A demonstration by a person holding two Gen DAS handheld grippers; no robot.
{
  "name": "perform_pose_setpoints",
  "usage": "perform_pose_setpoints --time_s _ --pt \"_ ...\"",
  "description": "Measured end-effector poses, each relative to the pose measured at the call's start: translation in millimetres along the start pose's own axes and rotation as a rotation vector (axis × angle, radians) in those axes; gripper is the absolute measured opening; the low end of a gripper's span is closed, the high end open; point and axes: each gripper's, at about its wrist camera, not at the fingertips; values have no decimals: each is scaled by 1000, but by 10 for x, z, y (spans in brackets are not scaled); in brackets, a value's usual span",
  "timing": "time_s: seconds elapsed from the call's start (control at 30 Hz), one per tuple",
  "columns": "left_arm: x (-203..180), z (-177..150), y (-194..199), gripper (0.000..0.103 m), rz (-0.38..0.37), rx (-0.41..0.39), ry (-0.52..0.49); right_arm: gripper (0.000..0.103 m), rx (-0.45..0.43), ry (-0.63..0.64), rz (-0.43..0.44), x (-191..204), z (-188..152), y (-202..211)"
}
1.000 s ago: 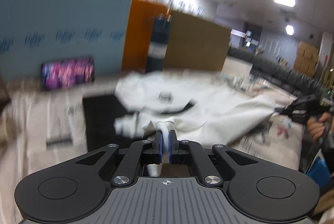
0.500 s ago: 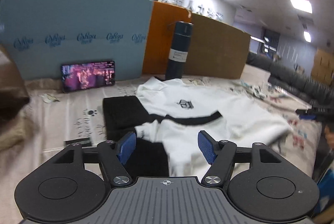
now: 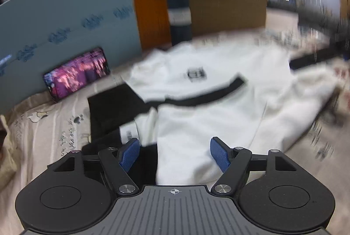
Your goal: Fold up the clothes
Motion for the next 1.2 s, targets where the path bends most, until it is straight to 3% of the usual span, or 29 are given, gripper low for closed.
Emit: perform_pose_setpoints --time_s 0.07,0.27,0.43,0.53,0.63,0.73,0.97,1.0,1.03,1.1,1.2 --pt "57 33 -9 74 -46 19 -1 64 4 6 2 -23 60 -31" --pt "494 758 226 84 -69 -176 140 70 -28 -80 -20 -379 443 -63" --pt "804 1467 -129 84 -85 -246 314 78 -53 -231 -11 -783 814 -255" --pt "823 1605 -702 84 -95 -185 337 78 -48 -304 -12 -1018 840 -420" --pt "841 1573 -1321 83 -114 -101 366 78 -37 -383 6 -1260 749 -545" --pt "885 1528 -1818 83 -137 -66 422 78 -21 -449 30 -1446 665 -599" --pt "889 1505 -2708 80 -88 52 428 78 -25 -565 45 -1702 589 -590" --pt "877 1482 -2791 68 -75 71 419 78 -31 -587 46 -1739 579 -579" --pt "857 1473 -2749 62 -74 53 416 78 -48 -616 40 -1775 567 -553" --pt "815 1459 -2629 29 -75 7 409 78 -85 -660 22 -1835 551 -495" --pt "751 1439 -2449 7 -78 -63 400 78 -119 -707 -3 -1921 526 -461"
Point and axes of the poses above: each gripper's, at about its wrist camera, not at the fingertips, and y roughly against the way its jaws point, x to its left, z to its top, and after that the axes turned 6 degrees about -x, right-handed
